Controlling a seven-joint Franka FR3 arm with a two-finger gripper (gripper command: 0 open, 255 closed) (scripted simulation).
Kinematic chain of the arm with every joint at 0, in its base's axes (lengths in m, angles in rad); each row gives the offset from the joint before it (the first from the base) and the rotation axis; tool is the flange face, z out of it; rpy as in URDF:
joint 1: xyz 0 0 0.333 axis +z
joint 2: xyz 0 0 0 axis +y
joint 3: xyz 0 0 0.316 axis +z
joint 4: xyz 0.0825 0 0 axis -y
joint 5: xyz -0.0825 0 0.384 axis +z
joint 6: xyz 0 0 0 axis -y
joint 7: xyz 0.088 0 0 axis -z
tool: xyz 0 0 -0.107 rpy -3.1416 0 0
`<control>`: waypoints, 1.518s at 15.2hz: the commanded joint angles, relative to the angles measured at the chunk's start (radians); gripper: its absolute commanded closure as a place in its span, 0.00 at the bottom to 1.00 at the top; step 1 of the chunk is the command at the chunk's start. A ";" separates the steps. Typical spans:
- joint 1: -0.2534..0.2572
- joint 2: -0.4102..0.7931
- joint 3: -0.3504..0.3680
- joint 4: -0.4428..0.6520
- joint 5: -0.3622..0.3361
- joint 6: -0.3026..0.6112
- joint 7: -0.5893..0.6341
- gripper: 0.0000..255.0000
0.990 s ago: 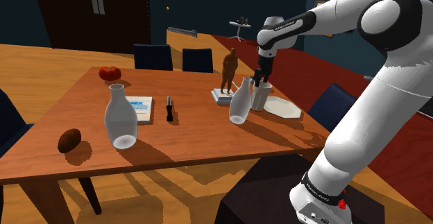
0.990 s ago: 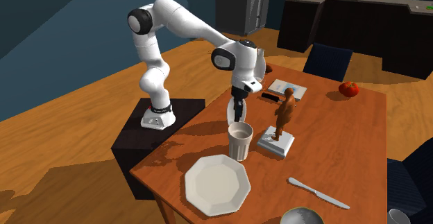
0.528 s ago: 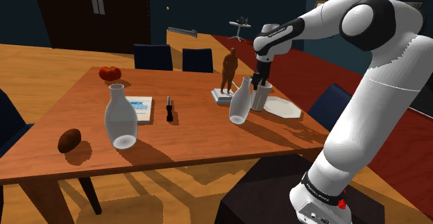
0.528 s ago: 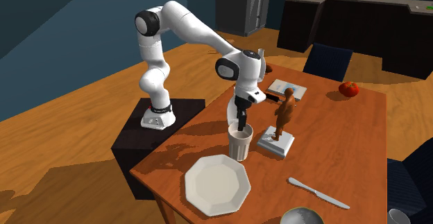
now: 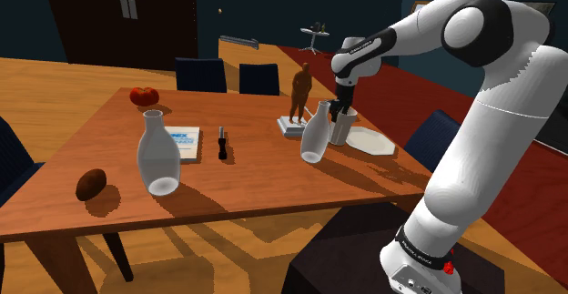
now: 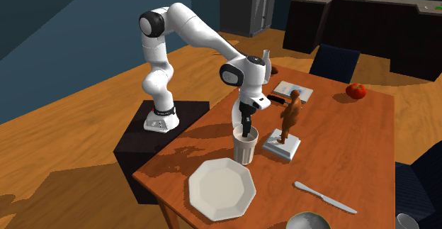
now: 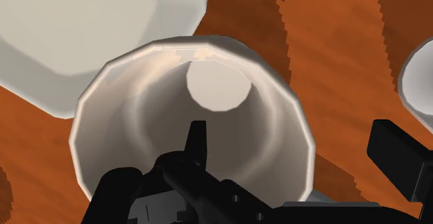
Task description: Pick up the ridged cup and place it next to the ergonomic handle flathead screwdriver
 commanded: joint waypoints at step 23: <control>0.005 -0.060 0.002 0.086 -0.019 -0.143 0.005 1.00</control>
